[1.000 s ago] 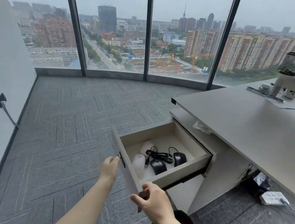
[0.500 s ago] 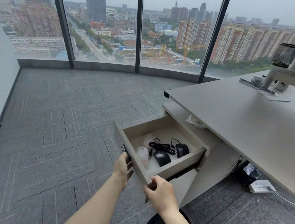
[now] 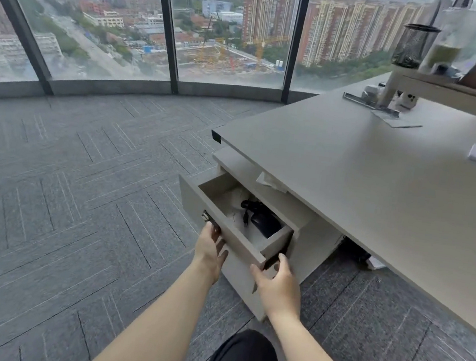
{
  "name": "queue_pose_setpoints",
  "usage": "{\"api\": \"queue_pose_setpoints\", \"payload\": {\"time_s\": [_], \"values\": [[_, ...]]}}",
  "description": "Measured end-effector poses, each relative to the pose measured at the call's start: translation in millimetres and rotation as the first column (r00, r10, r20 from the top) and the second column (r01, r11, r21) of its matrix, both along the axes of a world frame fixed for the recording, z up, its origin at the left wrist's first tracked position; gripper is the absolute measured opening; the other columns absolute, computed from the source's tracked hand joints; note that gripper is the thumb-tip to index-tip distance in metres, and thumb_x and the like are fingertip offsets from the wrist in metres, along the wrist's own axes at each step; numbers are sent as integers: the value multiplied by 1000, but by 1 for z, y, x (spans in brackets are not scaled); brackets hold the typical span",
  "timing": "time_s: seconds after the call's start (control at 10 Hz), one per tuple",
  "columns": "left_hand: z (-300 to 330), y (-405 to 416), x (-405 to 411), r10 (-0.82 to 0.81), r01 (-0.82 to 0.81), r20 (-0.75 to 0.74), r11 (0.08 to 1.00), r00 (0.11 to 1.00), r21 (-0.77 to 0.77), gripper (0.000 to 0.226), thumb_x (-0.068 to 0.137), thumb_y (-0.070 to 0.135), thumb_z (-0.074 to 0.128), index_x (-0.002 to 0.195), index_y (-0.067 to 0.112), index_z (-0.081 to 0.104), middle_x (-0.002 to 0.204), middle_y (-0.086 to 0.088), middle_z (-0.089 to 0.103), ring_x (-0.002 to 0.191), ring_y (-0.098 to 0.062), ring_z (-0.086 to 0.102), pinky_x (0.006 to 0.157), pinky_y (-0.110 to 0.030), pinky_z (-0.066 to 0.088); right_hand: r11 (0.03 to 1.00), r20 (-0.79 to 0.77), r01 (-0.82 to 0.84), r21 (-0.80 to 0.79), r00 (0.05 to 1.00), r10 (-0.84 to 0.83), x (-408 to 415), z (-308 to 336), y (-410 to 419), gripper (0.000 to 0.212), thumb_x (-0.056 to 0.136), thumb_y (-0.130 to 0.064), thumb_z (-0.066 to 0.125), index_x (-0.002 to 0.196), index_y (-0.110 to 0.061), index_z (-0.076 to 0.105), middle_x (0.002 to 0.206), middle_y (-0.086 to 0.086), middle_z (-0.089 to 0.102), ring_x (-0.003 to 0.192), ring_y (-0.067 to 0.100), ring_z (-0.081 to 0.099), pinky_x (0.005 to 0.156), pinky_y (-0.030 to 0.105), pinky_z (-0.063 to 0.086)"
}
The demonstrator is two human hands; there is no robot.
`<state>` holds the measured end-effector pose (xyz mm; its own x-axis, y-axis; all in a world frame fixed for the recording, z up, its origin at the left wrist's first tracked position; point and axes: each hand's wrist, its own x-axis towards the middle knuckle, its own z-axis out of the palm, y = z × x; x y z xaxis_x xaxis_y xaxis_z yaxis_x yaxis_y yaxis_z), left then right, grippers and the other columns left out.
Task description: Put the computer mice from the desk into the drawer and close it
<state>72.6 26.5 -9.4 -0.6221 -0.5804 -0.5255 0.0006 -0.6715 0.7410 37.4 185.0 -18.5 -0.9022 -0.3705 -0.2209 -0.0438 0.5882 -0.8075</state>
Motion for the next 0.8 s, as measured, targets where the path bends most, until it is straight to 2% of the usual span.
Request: {"api": "queue_pose_setpoints", "payload": {"time_s": [0.1, 0.2, 0.3, 0.4, 0.5, 0.7, 0.8], "values": [[-4, 2, -27, -20, 21, -23, 999, 1000, 27, 60, 97, 50, 26, 146, 17, 41, 147, 3, 47, 136, -18, 42, 114, -41, 30, 996, 9, 90, -6, 996, -90, -22, -8, 0, 91, 84, -58, 62, 153, -16, 20, 155, 13, 36, 137, 30, 43, 103, 42, 44], [-5, 5, -52, -20, 22, -33, 999, 999, 50, 59, 98, 48, 28, 145, 15, 42, 147, 2, 48, 137, -19, 41, 115, -43, 28, 989, 14, 145, 3, 989, -145, -44, -10, -2, 93, 84, -58, 61, 153, -12, 19, 156, 15, 32, 137, 33, 42, 102, 44, 45], [-8, 6, -73, -33, 36, -48, 997, 998, 68, 58, 98, 48, 31, 141, 14, 47, 144, 1, 50, 137, -19, 42, 115, -42, 29, 981, 21, 192, -6, 981, -192, -66, -14, -5, 89, 84, -56, 63, 151, -12, 25, 152, 16, 38, 132, 35, 48, 97, 45, 47], [-11, 6, -91, -42, 46, -52, 995, 998, 92, 58, 97, 50, 32, 139, 14, 50, 144, 3, 51, 136, -18, 43, 114, -41, 29, 974, 10, 216, -69, 976, -216, -85, -17, -7, 67, 83, -52, 68, 135, -17, 46, 130, 14, 59, 116, 34, 61, 89, 45, 54], [-14, 6, -106, -66, 72, -64, 993, 996, 93, 61, 96, 52, 30, 143, 16, 44, 149, 5, 46, 139, -17, 40, 115, -41, 27, 974, -1, 214, -78, 977, -215, -99, -19, -7, 44, 83, -50, 69, 108, -16, 56, 112, 8, 69, 103, 31, 66, 78, 38, 54], [-15, 7, -110, -69, 71, -38, 995, 997, 73, 62, 97, 52, 31, 147, 17, 38, 153, 6, 40, 140, -16, 39, 112, -38, 29, 973, -33, 220, -69, 974, -223, -104, -24, -6, 41, 84, -46, 70, 103, -12, 58, 107, 9, 72, 100, 30, 67, 70, 31, 44], [-11, 7, -107, -108, 109, -7, 993, 994, 51, 63, 97, 52, 30, 148, 16, 37, 153, 5, 40, 138, -22, 41, 113, -39, 31, 978, -44, 205, -48, 977, -207, -104, -23, -5, 39, 86, -45, 67, 104, -11, 59, 104, 8, 73, 97, 30, 68, 68, 31, 44]]}}
